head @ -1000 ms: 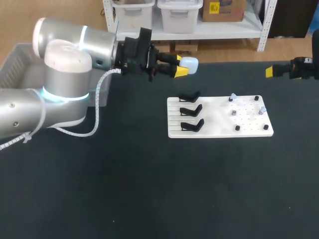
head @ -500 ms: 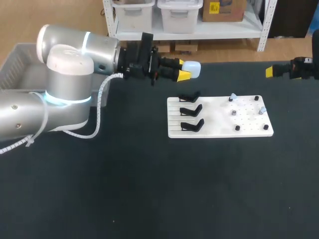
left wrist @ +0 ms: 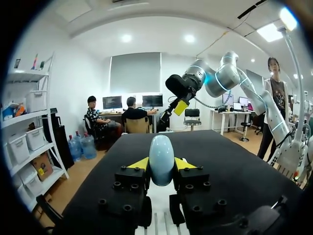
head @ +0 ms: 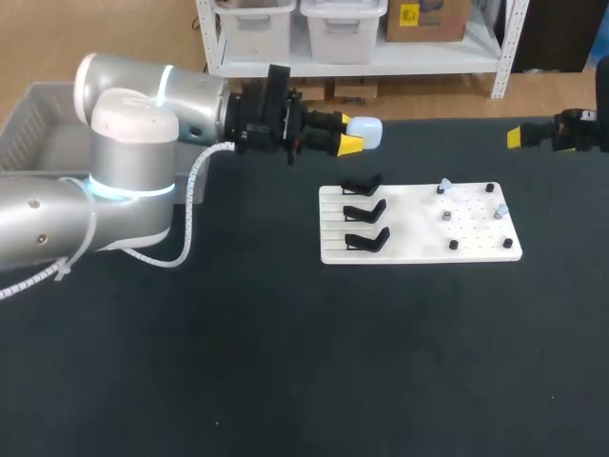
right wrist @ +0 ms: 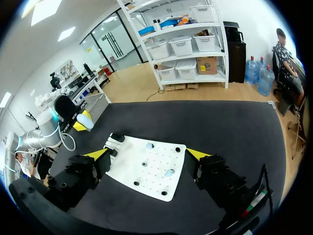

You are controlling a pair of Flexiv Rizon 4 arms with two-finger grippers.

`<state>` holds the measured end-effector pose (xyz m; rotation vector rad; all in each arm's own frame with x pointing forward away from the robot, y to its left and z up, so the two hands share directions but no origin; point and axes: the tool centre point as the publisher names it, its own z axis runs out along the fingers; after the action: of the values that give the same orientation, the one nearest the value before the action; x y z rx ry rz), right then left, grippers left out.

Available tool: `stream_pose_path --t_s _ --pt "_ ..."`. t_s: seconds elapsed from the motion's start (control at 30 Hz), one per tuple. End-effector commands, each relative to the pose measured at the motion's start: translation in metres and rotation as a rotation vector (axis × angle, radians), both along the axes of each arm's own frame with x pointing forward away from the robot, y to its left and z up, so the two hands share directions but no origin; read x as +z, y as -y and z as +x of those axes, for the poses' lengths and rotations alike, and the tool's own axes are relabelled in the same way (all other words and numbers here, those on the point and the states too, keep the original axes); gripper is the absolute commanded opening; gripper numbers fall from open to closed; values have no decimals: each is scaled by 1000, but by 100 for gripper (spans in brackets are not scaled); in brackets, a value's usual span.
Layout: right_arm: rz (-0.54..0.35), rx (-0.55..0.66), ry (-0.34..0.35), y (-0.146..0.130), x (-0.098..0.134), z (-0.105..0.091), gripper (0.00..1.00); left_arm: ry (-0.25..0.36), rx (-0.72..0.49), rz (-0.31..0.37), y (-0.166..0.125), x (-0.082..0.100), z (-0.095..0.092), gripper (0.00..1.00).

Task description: Pick up each earbud case from the left stands, insert the matching earbuds, close the lid, and place the case in the box.

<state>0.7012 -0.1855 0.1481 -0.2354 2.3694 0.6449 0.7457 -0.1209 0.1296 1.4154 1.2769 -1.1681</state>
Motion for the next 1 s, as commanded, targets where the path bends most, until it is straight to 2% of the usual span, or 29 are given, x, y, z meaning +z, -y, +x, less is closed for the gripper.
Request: stream_pose_path --t_s 0.03,0.53,0.77,1.0 --pt "-2 -1 -1 0 1 0 100 3 -8 2 0 2 1 0" --pt "-2 -1 -1 0 1 0 100 3 -8 2 0 2 1 0" --pt "3 50 19 -26 -1 5 100 3 -8 2 0 2 1 0" --pt "-70 59 37 -61 5 13 100 3 -8 2 0 2 1 0"
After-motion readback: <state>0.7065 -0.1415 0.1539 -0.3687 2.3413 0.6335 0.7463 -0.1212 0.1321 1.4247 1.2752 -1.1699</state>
